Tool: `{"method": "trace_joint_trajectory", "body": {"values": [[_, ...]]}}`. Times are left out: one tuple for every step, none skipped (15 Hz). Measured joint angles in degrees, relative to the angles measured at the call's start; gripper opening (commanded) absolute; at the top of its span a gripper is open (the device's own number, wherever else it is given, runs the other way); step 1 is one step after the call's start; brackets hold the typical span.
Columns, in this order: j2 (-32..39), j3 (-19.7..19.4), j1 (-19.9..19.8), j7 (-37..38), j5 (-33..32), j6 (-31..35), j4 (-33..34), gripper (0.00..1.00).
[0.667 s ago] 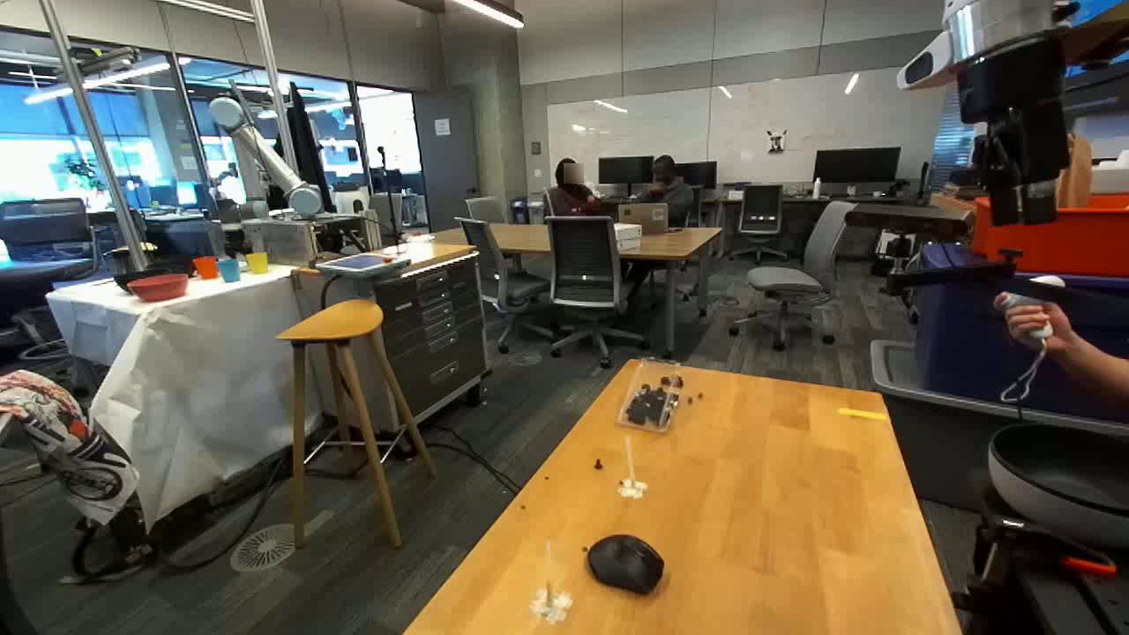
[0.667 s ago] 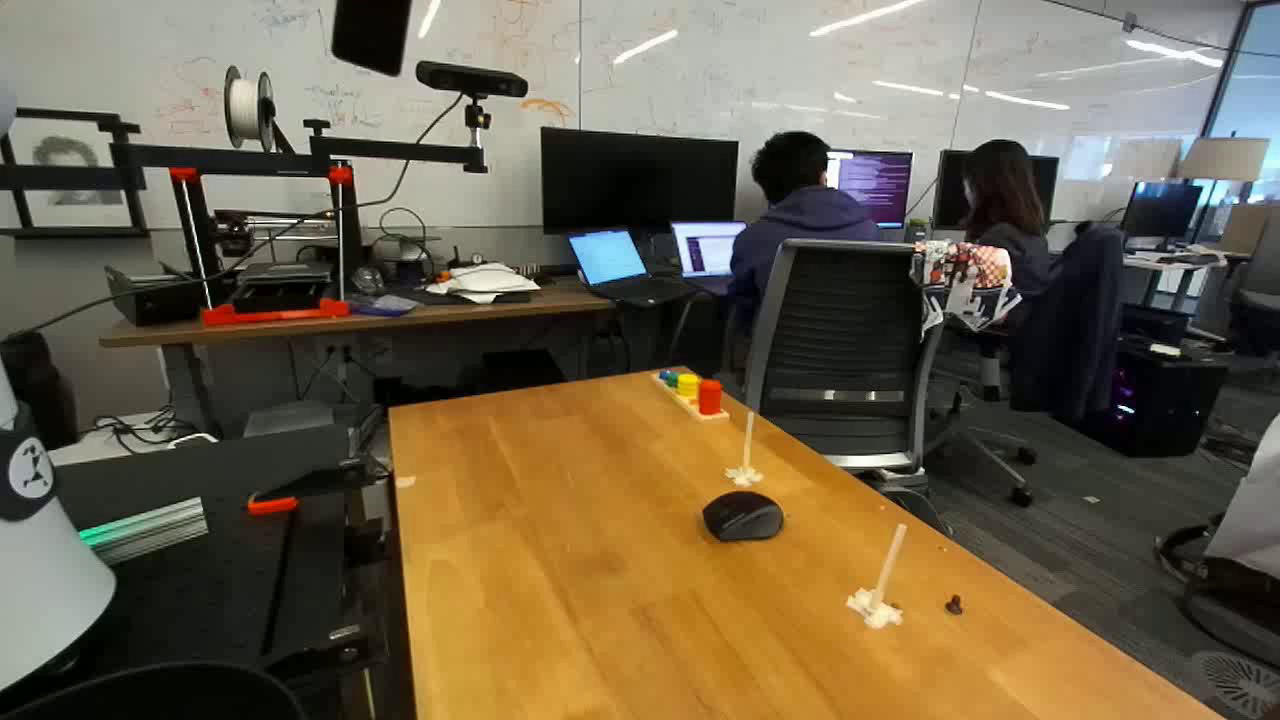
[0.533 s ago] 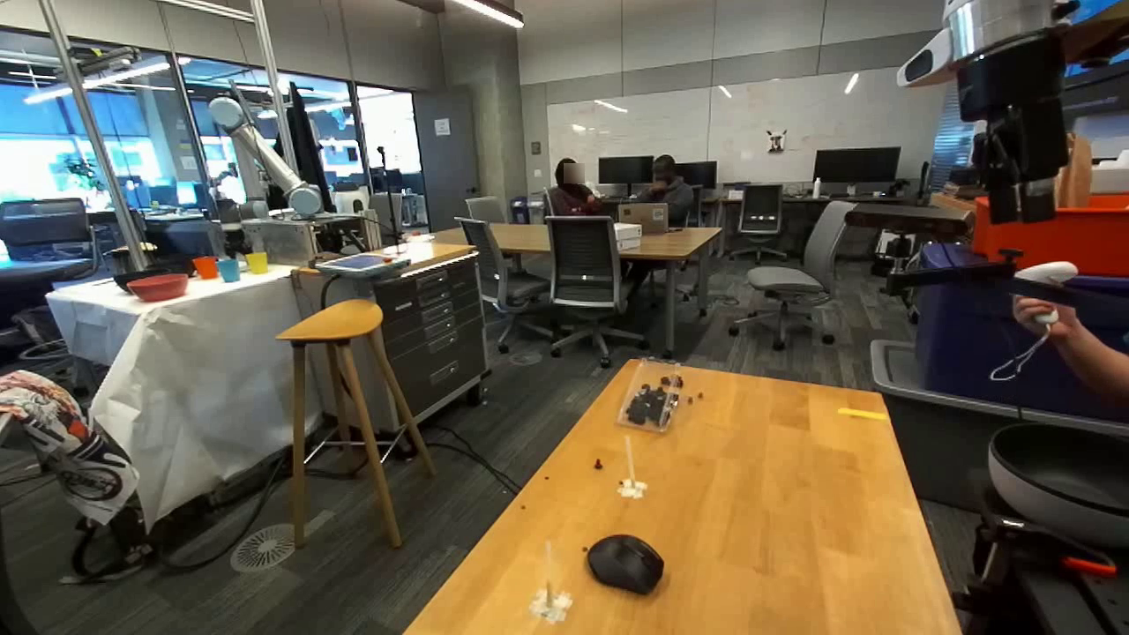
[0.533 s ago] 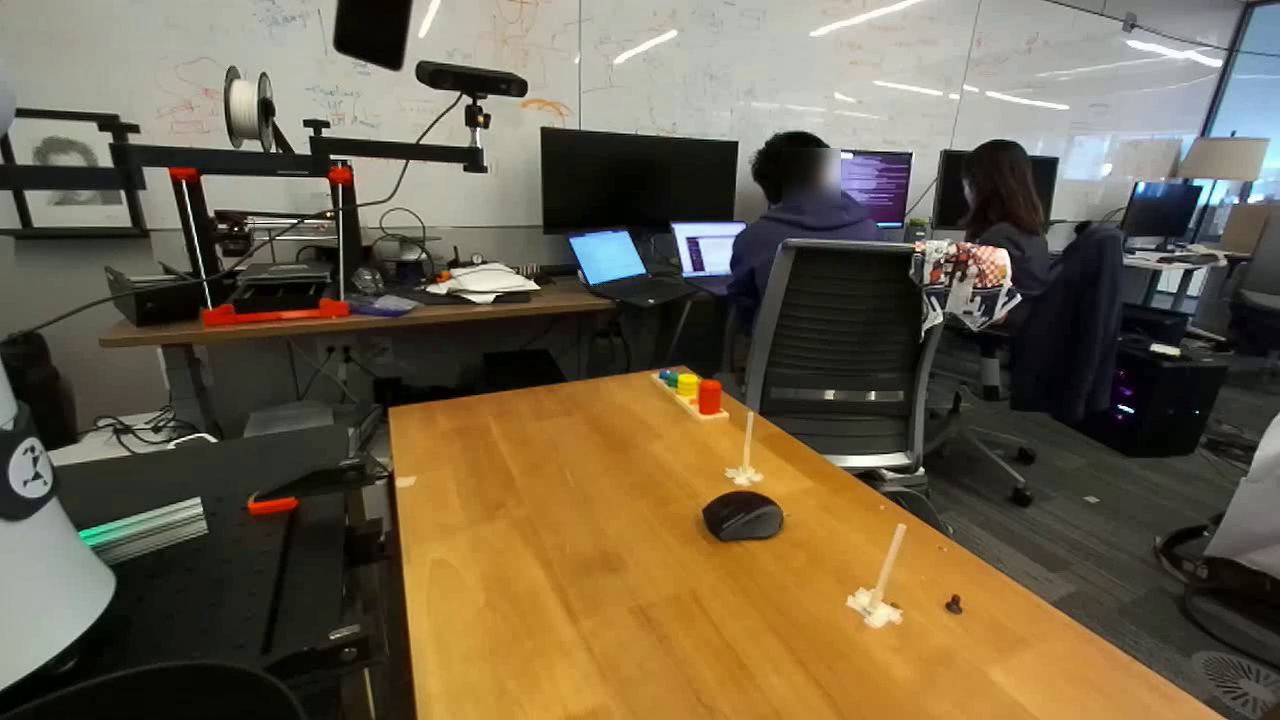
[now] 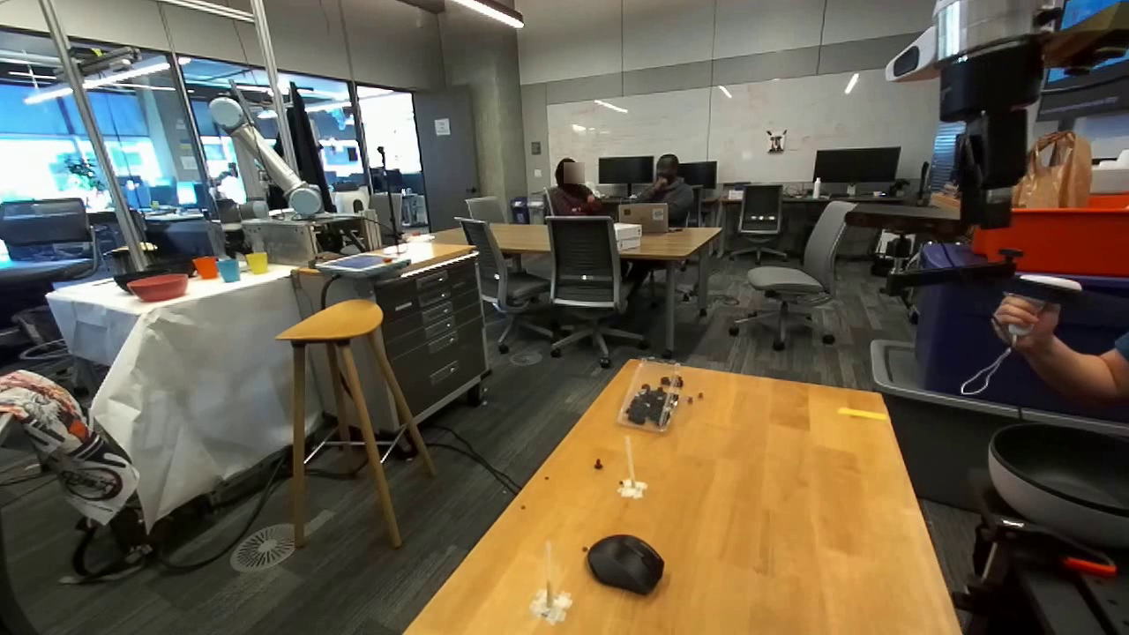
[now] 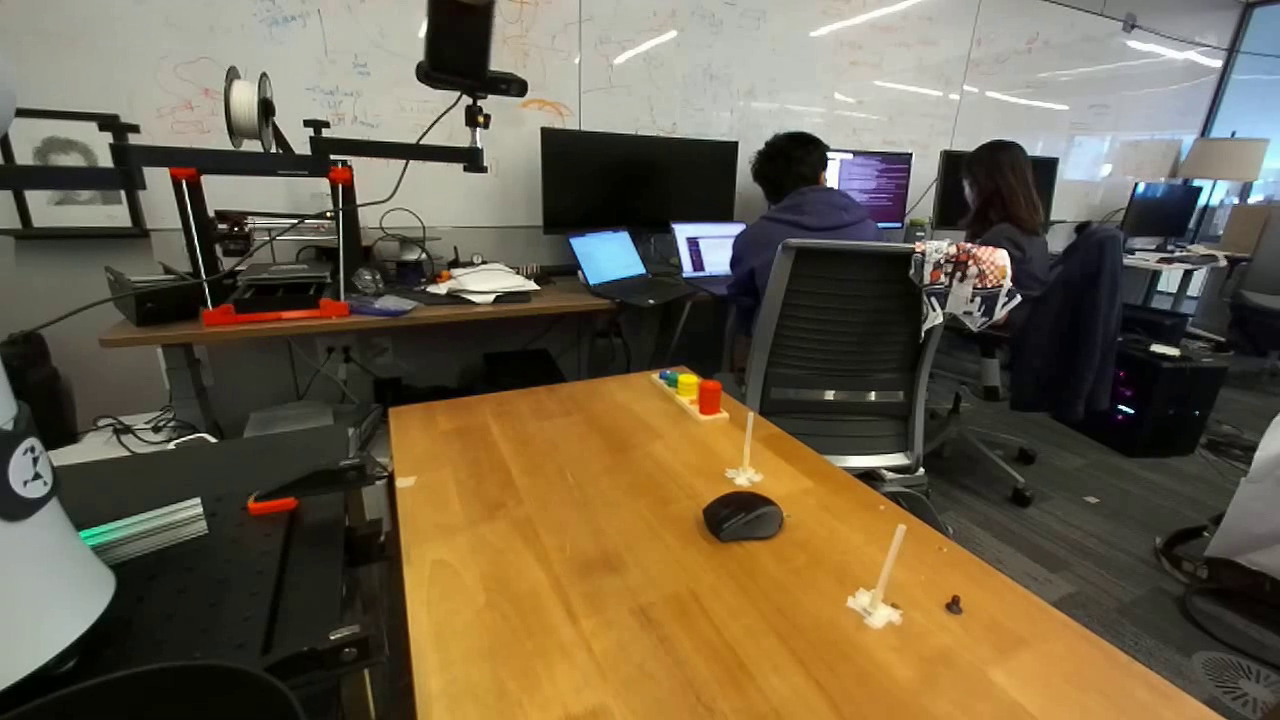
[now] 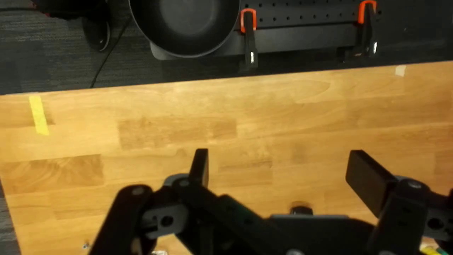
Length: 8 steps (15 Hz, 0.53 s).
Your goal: Click the button on the mouse.
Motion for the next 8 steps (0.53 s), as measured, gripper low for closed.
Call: {"method": "trace_joint_trajectory", "body": {"values": [[0.5,0.8,0.0,1.6,0.0,3.1,-0.6,1.0],[1.3,1.9,0.2,3.5,0.1,6.4,-1.4,1.0],[2.3,3.0,0.4,5.0,0.1,9.2,-2.0,1.0],[3.7,4.3,0.7,6.5,0.1,11.7,-2.6,1.0],[5.3,5.6,1.1,7.9,0.1,13.8,-3.0,0.75],[7.1,6.9,1.6,9.3,0.1,15.8,-3.3,0.73],[9.1,8.2,2.0,10.5,0.1,17.6,-3.4,0.66],[11.3,9.5,2.5,11.7,0.1,19.2,-3.5,0.58]]}}
